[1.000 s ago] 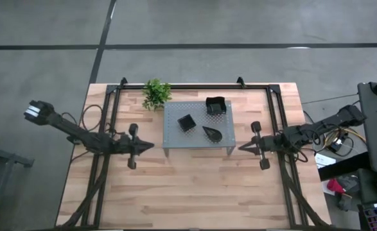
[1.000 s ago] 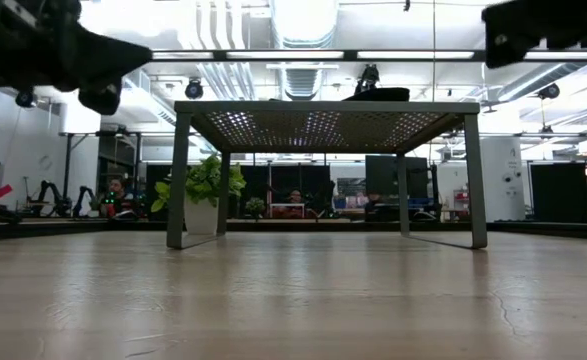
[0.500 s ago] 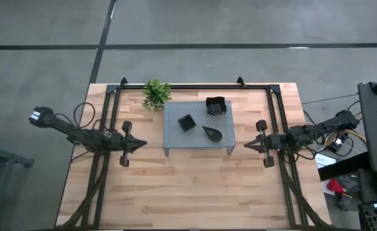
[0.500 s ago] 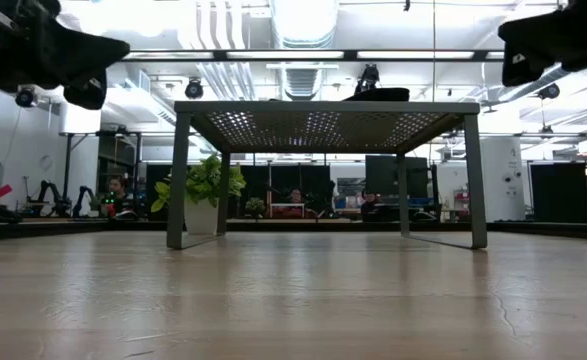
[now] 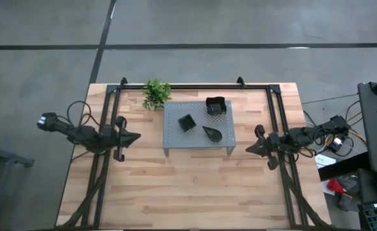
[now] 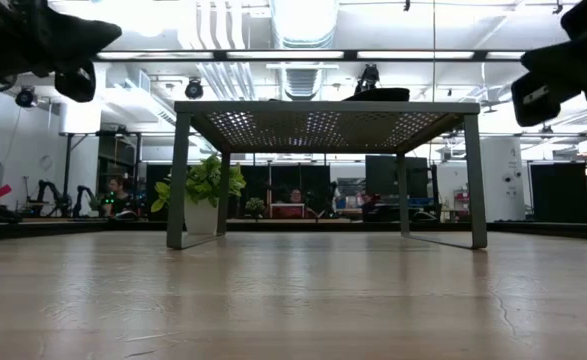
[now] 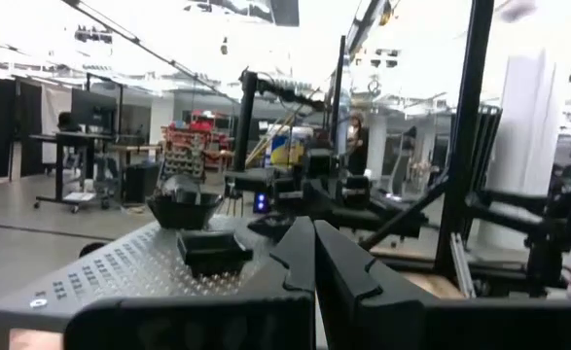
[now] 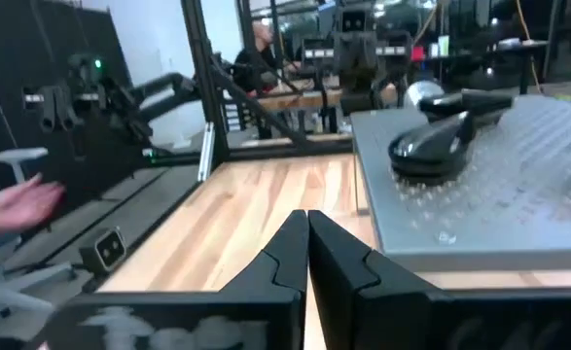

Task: Pick & Place Mini shaped plates
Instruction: Return to Home Position

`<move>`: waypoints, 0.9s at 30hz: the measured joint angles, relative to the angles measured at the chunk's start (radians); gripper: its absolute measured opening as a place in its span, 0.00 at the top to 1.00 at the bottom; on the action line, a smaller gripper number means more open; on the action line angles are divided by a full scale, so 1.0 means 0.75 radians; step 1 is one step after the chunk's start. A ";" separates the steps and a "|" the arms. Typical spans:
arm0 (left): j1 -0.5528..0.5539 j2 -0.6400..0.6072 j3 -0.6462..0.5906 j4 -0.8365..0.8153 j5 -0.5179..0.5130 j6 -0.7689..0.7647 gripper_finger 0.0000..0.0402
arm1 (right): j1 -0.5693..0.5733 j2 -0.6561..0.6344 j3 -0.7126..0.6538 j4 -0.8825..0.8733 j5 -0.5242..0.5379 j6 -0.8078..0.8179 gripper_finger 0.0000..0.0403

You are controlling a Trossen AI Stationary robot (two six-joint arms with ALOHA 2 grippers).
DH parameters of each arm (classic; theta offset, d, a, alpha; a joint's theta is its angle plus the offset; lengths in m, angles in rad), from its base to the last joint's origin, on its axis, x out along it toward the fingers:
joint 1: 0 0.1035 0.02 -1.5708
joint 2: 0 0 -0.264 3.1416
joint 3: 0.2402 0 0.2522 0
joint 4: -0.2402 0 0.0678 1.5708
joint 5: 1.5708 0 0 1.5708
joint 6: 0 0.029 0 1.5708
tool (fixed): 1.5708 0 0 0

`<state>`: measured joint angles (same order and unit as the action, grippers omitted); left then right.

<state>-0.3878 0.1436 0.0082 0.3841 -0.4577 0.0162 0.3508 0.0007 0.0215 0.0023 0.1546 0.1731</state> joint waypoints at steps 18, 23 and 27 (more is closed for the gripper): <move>0.000 0.010 -0.001 -0.028 0.000 -0.002 1.00 | 0.000 0.144 -0.002 0.003 0.000 -0.021 0.98; 0.000 0.010 -0.002 -0.030 0.000 -0.002 1.00 | 0.000 0.142 -0.002 0.004 0.000 -0.021 0.98; 0.000 0.010 -0.002 -0.030 0.000 -0.002 1.00 | 0.000 0.142 -0.002 0.003 0.000 -0.021 0.98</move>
<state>-0.3878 0.1509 0.0071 0.3618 -0.4580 0.0147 0.3509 0.1070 0.0200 0.0049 0.1547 0.1574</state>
